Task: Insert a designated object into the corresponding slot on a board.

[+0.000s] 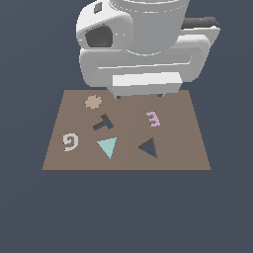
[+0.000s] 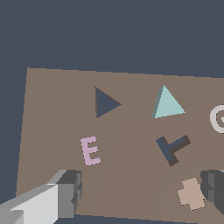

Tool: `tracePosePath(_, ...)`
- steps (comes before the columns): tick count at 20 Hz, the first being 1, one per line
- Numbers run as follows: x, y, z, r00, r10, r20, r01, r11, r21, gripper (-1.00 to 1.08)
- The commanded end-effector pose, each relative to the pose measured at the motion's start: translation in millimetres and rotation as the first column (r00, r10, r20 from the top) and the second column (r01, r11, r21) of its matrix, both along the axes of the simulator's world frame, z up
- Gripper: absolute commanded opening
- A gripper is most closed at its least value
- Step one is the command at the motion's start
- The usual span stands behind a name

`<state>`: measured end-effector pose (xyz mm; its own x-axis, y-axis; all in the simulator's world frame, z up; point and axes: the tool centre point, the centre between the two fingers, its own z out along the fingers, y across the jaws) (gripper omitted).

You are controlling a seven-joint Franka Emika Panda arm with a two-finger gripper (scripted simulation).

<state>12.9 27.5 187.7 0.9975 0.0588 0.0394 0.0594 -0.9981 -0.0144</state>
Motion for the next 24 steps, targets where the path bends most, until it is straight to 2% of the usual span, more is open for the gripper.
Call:
tracePosePath(1,0.0,0.0,0.0,1.000,0.000,0.000,0.000,1.000,0.000,1.00)
tracePosePath(11,12.1,-12.1,-20.8,0.999,-0.042,-0.006,0.042,0.999,-0.003,1.00)
tracePosePath(24,53.0,-63.4,-100.1,0.979,-0.203,-0.028,0.203,0.979,-0.013,1.00)
